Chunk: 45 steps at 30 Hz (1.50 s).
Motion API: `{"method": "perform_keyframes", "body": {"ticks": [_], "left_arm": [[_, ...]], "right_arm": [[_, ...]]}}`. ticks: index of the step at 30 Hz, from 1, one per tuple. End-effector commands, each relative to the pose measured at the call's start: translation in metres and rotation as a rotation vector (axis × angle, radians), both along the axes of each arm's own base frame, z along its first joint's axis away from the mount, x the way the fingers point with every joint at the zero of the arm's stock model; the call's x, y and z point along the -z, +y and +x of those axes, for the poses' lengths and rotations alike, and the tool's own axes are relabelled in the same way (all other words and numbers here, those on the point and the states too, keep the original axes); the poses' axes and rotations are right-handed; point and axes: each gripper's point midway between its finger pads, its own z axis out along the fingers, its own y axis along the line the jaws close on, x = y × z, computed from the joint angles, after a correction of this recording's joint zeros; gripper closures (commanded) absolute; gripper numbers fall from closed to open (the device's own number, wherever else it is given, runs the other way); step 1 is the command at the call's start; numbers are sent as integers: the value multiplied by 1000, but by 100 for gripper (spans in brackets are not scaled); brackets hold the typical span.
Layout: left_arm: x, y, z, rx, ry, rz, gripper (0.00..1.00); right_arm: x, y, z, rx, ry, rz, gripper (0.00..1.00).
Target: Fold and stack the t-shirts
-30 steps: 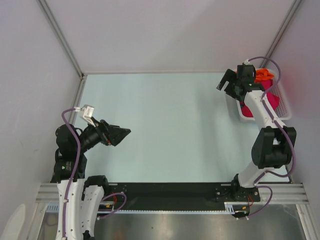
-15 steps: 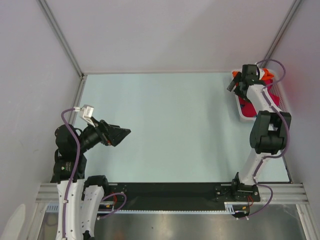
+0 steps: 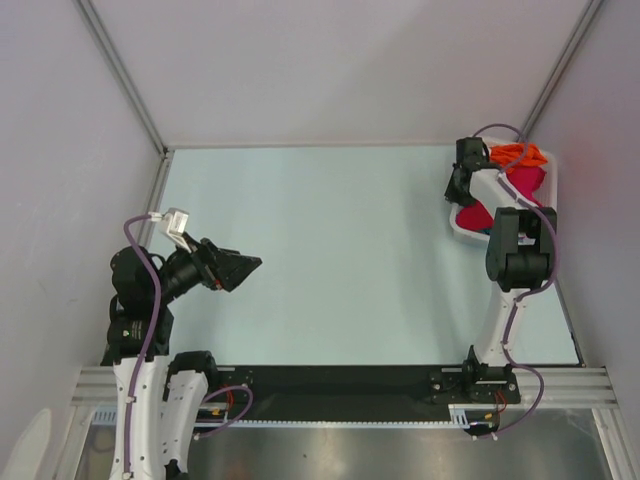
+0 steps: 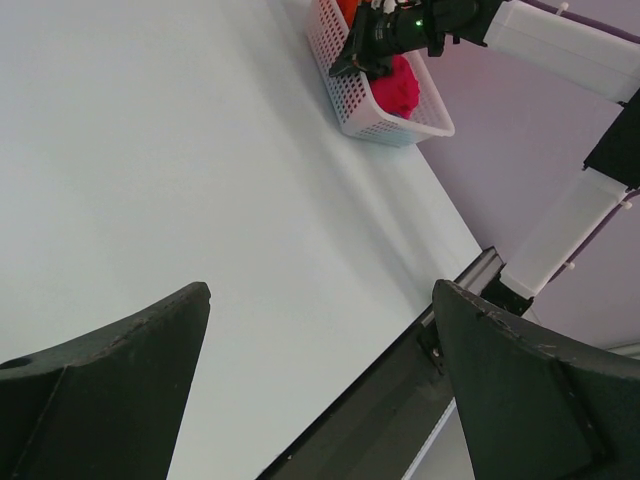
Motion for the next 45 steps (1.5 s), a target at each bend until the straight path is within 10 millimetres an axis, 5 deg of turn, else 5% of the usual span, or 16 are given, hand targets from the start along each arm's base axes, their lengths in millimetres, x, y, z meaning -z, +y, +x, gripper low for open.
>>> {"method": "perform_keyframes", "body": {"ticks": [1,5,11,12,15,16,21,26,32,35,36,45], "left_arm": [[-16,2,5,3,-72,18,0],[-14,0,6,13,-60,-6,1],[-15,0,5,6,-62,-8,0],[-16,0,4,5,-65,-9,0],[-18,0,2,5,-69,-9,0],[-19,-1,1,6,-70,-9,0],[-24,0,-4,0,-82,0,0],[-28,0,-9,-6,-88,6,0],[-35,1,-13,-16,-104,8,0],[-35,0,-15,-13,-100,1,0],[-35,0,-15,-12,-100,-1,1],[-39,0,-19,-22,-108,-11,0]], "right_arm": [[-1,46,-1,6,-9,125,100],[-9,124,-4,-176,3,189,100],[-5,290,-54,-528,82,347,100],[-8,335,-77,-626,101,414,100],[-5,405,-118,-788,162,504,100],[7,438,-150,-865,216,509,100],[15,531,-243,-1111,337,618,100],[36,563,-308,-1170,465,691,100],[50,568,-345,-1183,490,763,98],[51,567,-343,-1193,491,756,88],[48,566,-339,-1195,479,755,77],[5,577,-305,-1231,401,752,58]]}}
